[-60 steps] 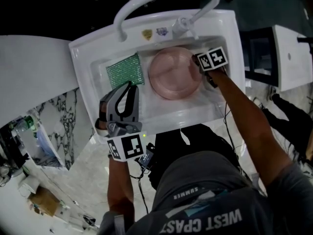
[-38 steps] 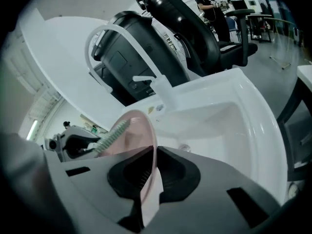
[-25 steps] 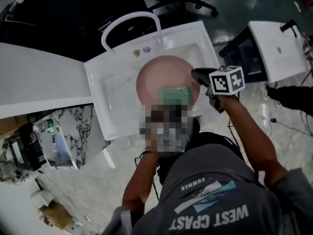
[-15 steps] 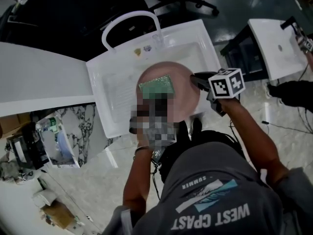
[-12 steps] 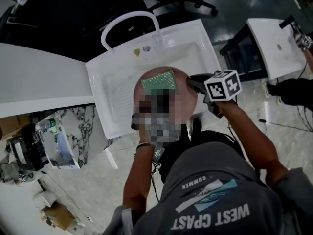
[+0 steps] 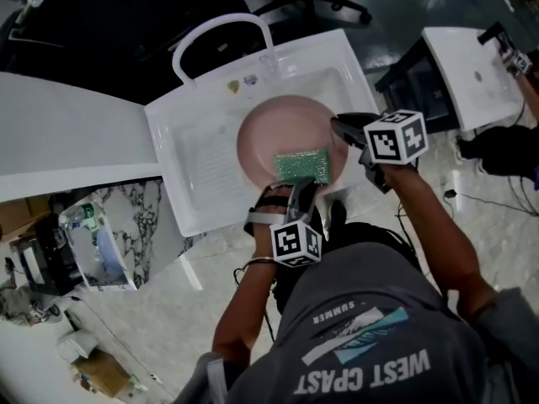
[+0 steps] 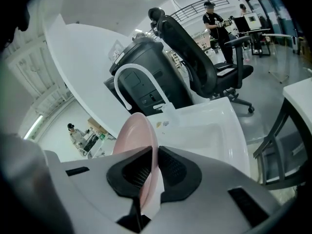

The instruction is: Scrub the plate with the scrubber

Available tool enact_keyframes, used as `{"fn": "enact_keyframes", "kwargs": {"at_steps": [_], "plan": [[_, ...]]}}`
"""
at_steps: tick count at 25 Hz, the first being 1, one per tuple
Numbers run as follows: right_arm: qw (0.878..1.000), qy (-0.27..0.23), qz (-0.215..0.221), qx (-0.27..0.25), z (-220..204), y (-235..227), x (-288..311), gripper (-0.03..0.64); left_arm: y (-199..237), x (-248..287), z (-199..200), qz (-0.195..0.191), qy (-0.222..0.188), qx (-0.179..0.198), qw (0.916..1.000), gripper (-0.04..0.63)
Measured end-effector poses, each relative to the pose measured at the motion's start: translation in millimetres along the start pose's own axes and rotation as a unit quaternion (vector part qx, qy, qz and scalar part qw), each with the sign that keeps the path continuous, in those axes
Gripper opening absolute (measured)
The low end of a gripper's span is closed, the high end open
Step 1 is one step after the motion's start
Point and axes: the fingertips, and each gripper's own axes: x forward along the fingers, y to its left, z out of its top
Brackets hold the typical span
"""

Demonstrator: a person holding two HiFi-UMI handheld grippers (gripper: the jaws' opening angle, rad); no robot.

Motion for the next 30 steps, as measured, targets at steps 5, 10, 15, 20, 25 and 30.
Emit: {"fn": "enact_keyframes", "kwargs": {"at_steps": [5, 10, 15, 20, 25, 30], "plan": [[1.0, 0.003, 0.004, -0.018, 0, 8, -3, 0.055, 24, -14, -38, 0.054, 0.04, -0.034, 0.9972, 0.051], [0.999, 0.022, 0.03, -0.022, -19, 34, 5, 0.056, 79, -30, -55, 0.115, 0.058, -0.067, 0.9893, 0.051], [0.998, 0.03, 0.04, -0.029, -28, 49, 9, 0.06, 77, -21, -29, 0.096, 0.024, -0.048, 0.994, 0.049], [0.999, 0.021, 0.017, -0.027, -27, 27, -3, 0.063, 15, -2, 9, 0.015, -0.017, 0.008, 0.9997, 0.048], [1.0, -0.002, 0.004, 0.016, -20, 5, -16, 0.055, 4, -15, 24, 0.033, -0.047, 0.017, 0.9982, 0.043], [0.999, -0.013, -0.013, 0.046, -19, -20, -20, 0.044, 53, -56, 19, 0.104, -0.059, -0.007, 0.9928, 0.04]]}}
